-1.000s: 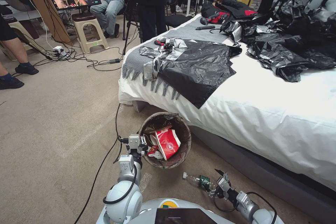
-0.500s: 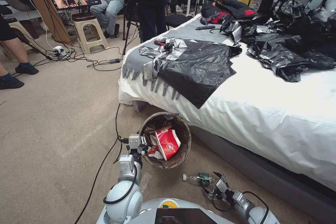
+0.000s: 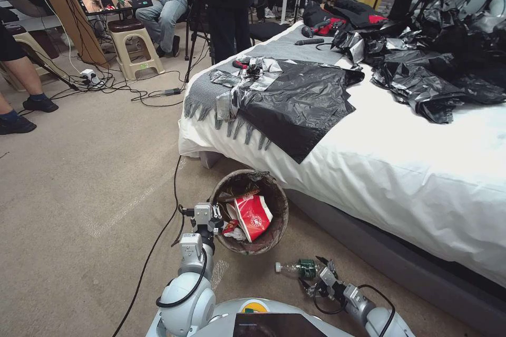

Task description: Pick up the trash bin, then pick up the garbage from the floor and place it into the trash bin.

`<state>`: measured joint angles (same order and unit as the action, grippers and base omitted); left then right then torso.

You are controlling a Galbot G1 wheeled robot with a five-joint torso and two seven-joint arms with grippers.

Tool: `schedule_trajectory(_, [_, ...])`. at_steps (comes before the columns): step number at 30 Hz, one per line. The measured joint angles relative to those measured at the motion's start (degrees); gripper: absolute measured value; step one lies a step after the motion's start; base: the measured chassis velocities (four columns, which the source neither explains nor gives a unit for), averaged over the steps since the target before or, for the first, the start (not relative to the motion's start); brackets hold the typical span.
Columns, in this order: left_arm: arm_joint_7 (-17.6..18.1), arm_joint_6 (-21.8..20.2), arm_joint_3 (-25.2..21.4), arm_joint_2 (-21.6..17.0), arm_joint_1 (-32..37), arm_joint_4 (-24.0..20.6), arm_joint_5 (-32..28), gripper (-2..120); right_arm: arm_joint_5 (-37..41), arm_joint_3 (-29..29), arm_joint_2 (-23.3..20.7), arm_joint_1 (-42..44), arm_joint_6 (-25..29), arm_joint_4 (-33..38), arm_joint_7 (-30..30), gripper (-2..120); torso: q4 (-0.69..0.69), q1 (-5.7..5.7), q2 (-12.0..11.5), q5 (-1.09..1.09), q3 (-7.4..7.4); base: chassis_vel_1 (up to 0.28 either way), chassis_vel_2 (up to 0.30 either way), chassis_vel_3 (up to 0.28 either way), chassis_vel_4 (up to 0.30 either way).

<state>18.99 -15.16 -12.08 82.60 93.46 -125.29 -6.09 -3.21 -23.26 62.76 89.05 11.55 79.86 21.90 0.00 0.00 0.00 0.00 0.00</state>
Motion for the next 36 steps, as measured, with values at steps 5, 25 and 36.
schedule_trajectory(5, [0.0, 0.0, 0.2, -0.1, 0.0, 0.2, 0.0, 3, -0.7, 0.1, -0.6, -0.1, 0.4, 0.2, 0.5, 100, 0.0, 0.0, 0.0, 0.0, 0.0, 0.0, 0.0, 0.0, 0.0])
schedule_trajectory(25, [0.0, -0.1, 0.1, -0.1, -0.1, 0.0, 0.1, 3, -1.2, 0.0, 0.3, -0.3, 1.9, -0.8, 0.9, 39, 0.0, 0.0, 0.0, 0.0, 0.0, 0.0, 0.0, 0.0, 0.0])
schedule_trajectory(36, [0.0, -0.1, 0.0, -0.1, -0.3, 0.1, 0.0, 3, -1.2, 0.0, 1.0, -0.6, 2.3, -1.1, 0.7, 39, 0.0, 0.0, 0.0, 0.0, 0.0, 0.0, 0.0, 0.0, 0.0])
